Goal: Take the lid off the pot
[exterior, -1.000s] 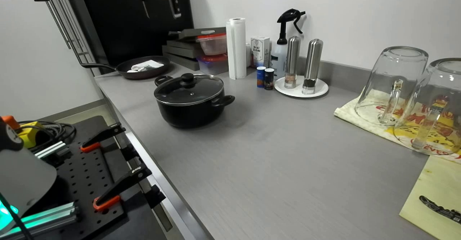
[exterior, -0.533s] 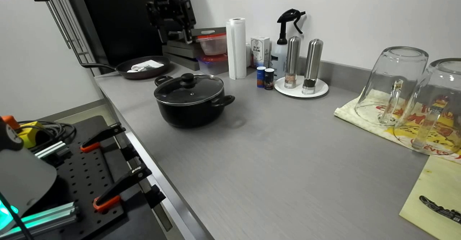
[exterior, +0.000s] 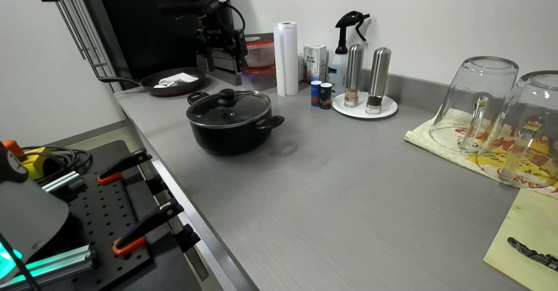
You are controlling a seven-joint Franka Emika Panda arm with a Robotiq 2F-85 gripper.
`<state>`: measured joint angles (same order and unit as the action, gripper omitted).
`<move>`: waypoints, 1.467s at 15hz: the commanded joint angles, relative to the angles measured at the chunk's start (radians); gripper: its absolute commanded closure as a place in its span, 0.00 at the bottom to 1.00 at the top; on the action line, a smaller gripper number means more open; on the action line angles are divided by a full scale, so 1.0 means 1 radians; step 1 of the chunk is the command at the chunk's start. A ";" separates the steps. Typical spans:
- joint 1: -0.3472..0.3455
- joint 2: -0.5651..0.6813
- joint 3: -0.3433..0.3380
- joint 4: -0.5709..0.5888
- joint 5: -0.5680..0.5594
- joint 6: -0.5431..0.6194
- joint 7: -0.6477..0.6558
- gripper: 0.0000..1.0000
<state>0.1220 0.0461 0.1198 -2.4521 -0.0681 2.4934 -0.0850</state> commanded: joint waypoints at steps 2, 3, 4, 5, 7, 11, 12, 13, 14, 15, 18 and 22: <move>0.014 0.130 0.006 0.084 -0.032 0.031 0.044 0.00; 0.018 0.147 0.006 0.093 -0.032 0.034 0.045 0.00; 0.022 0.162 0.006 0.101 -0.035 0.035 0.048 0.00; 0.025 0.174 0.006 0.108 -0.034 0.034 0.048 0.00; 0.032 0.187 0.006 0.112 -0.034 0.029 0.051 0.00; 0.038 0.198 0.005 0.109 -0.032 0.029 0.052 0.00; 0.038 0.202 0.003 0.112 -0.033 0.028 0.053 0.00; 0.038 0.205 0.003 0.113 -0.031 0.028 0.053 0.00; 0.038 0.207 0.003 0.113 -0.032 0.028 0.053 0.10; 0.038 0.209 0.003 0.113 -0.031 0.028 0.052 0.20; 0.038 0.212 0.005 0.113 -0.028 0.029 0.049 0.47; 0.037 0.210 0.007 0.111 -0.024 0.029 0.045 0.75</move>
<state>0.1548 0.2429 0.1234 -2.3541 -0.0819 2.5134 -0.0595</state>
